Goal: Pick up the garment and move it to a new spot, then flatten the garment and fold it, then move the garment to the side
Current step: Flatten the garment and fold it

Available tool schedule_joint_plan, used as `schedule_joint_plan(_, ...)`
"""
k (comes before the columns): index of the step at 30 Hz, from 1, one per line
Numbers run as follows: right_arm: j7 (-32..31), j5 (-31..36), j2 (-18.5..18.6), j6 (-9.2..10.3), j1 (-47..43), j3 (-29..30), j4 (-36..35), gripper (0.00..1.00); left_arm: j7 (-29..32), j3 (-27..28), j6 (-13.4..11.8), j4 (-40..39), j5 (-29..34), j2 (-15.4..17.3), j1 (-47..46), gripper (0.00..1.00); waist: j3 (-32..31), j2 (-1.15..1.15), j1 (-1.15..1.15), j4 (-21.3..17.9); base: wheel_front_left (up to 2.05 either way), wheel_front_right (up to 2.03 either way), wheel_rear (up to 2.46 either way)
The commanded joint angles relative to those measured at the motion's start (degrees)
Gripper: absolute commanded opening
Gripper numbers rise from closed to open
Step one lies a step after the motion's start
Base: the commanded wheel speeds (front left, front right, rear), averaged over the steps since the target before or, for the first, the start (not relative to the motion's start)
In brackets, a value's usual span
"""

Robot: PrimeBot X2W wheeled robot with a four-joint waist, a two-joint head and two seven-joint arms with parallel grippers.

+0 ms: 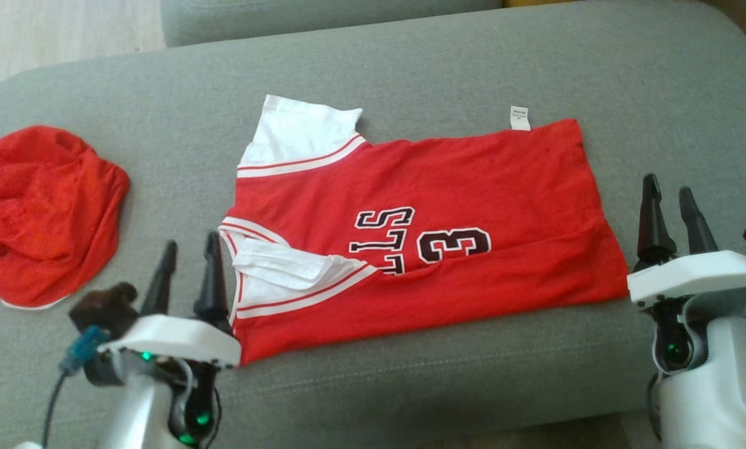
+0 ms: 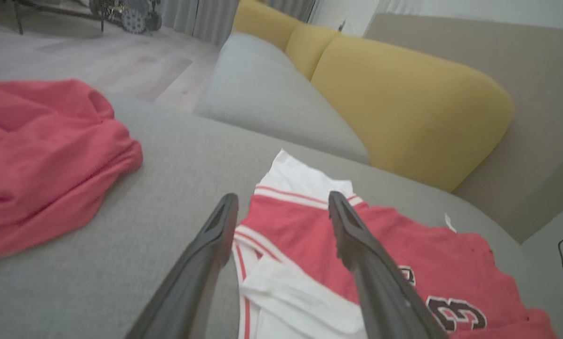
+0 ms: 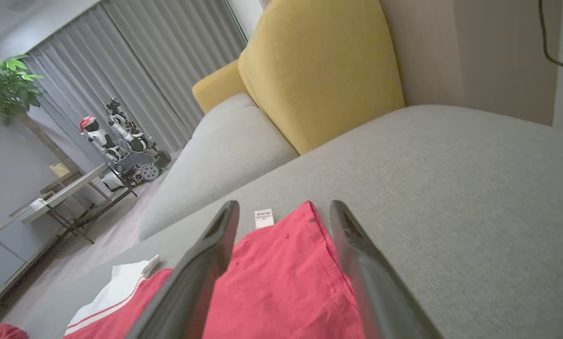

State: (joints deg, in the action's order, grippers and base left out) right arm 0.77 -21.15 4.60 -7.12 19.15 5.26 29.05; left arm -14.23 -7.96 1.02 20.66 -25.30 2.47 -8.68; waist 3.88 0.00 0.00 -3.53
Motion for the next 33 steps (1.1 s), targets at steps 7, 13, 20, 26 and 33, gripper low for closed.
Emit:
schedule_joint_plan(7,2.85,0.61,-0.88,-0.36,0.27,-7.04,-10.18,1.00,-0.75,3.21,0.25,-6.53,2.42,1.09,-4.46,1.00,4.47,0.00,0.00,-3.08,0.00,0.00,0.00)
schedule_joint_plan(13,2.33,1.15,-1.33,-0.36,4.01,-11.16,-13.24,1.00,5.50,2.32,0.22,-3.41,5.54,6.42,-14.57,1.00,9.73,0.00,0.00,-6.79,0.00,0.00,0.00)
schedule_joint_plan(20,2.02,0.81,-1.65,-0.36,9.99,-15.56,-14.41,1.00,21.15,1.66,3.46,3.54,5.14,13.97,-29.98,1.00,16.08,0.00,0.00,-12.14,0.00,0.00,0.00)
schedule_joint_plan(26,2.62,-0.83,-1.70,-0.36,13.84,-19.16,-14.77,1.00,31.28,0.24,4.90,7.96,5.77,19.87,-39.35,1.00,19.58,0.00,0.00,-15.49,0.00,0.00,0.00)
schedule_joint_plan(33,4.29,-2.68,-1.71,-0.36,16.84,-20.96,-14.00,1.00,38.65,-2.89,5.70,13.52,8.01,25.10,-46.22,1.00,21.98,0.00,0.00,-18.39,0.00,0.00,0.00)
